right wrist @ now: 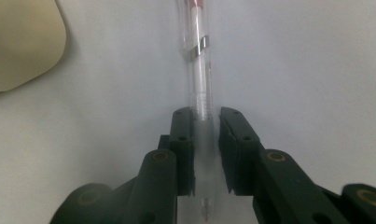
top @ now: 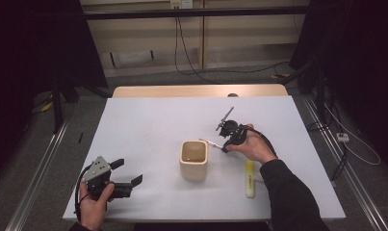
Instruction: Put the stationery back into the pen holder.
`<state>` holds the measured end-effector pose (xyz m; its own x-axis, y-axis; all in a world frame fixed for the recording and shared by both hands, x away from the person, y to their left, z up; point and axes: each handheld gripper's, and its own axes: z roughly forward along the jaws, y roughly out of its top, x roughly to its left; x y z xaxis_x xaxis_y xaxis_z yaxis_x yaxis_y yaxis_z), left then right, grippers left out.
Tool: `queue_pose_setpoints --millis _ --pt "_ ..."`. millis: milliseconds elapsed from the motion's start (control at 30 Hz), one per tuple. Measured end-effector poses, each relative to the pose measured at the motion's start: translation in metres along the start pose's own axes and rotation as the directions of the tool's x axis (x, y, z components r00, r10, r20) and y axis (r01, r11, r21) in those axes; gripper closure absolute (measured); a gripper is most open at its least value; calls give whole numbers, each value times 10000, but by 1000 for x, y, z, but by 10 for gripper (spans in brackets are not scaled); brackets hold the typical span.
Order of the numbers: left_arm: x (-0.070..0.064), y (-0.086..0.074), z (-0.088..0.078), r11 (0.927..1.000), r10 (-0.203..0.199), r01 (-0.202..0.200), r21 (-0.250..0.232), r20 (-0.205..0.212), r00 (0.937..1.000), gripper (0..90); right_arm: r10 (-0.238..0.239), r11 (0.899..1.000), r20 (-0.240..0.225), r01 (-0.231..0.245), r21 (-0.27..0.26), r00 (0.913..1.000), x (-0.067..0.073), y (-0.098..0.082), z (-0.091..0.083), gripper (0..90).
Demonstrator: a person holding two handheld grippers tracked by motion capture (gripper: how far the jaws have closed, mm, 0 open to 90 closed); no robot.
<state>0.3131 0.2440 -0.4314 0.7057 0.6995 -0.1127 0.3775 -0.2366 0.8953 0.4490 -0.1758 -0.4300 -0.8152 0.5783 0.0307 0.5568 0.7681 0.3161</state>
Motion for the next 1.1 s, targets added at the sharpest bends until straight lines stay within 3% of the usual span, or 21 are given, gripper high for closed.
queue_pose_setpoints --millis 267,467,1100 --pt "-1 0 1 10000 -34 34 25 42 10000 56 -33 9999 281 30 96 9996 4 2 0 803" --pt "-1 0 2 9999 51 -52 109 113 9999 56 204 9998 60 -204 6 9998 4 0 -2 803" --pt "-2 0 3 9998 123 -124 160 54 9999 56 823 9922 122 -808 -946 9965 -1 -16 -23 803"
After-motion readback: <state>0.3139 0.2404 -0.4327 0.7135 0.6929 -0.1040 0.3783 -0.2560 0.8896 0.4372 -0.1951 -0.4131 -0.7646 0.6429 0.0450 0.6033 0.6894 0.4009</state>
